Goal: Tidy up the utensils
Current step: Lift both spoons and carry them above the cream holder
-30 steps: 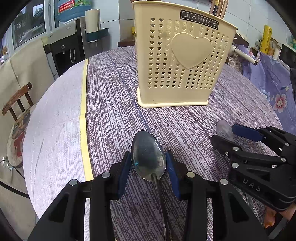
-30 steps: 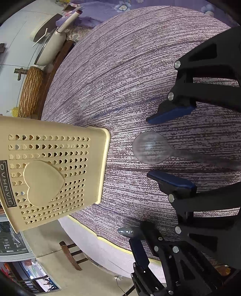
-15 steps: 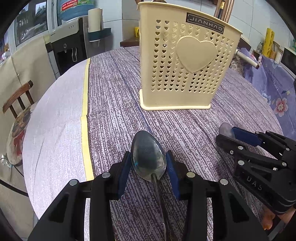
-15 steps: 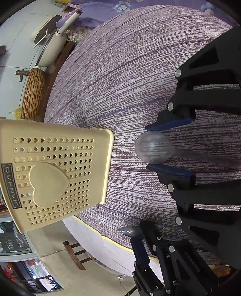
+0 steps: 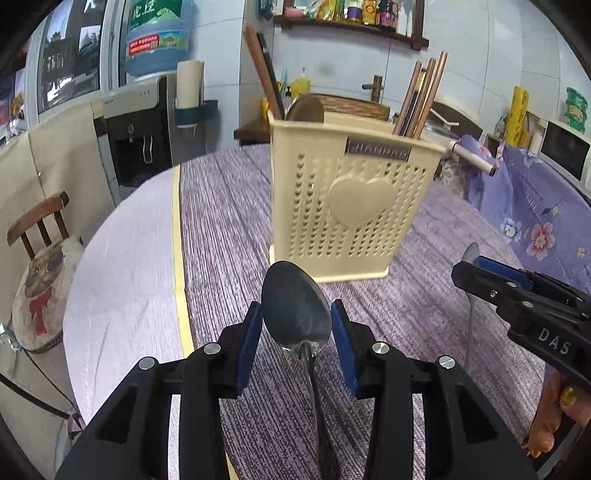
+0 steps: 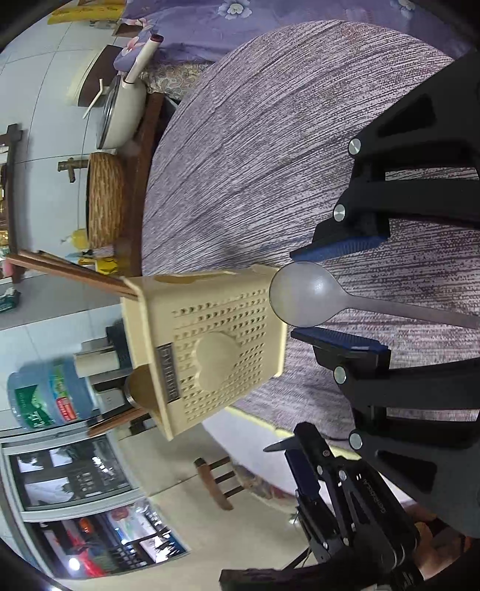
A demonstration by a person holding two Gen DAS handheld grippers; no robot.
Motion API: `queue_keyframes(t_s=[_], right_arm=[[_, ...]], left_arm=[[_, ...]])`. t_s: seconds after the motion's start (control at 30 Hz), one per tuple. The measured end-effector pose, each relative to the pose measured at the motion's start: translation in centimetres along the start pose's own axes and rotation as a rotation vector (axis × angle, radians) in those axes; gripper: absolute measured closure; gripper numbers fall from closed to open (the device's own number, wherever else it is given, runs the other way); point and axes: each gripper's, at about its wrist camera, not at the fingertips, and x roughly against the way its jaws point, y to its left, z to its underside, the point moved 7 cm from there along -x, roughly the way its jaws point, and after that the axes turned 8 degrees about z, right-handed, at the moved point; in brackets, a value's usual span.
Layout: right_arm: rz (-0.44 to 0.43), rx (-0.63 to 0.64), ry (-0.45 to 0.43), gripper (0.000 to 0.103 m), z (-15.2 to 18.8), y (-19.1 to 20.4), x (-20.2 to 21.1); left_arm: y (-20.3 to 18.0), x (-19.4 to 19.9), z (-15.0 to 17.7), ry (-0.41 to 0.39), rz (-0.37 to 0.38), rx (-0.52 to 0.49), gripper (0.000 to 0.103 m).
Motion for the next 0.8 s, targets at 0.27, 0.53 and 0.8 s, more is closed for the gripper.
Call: queue_keyframes(t_s=[0.27, 0.53, 0.8], right_arm=[[-0.005, 0.001, -0.054, 0.066, -1.1, -0.1, 2.4], [-0.014, 0.029, -0.101, 0.066, -1.8, 0.5, 3.7], [-0.011, 0.043, -0.119, 0.066, -1.9, 0.7, 4.0]], left_arm=[[-0.5, 1.6, -1.5, -0.062, 0.006, -0.011, 0.065], [-0.9, 2.3, -2.4, -0.102, 0.014, -0.016, 0.066], [-1.0, 2.8, -2.6, -0.117, 0.020, -0.017, 0.066]])
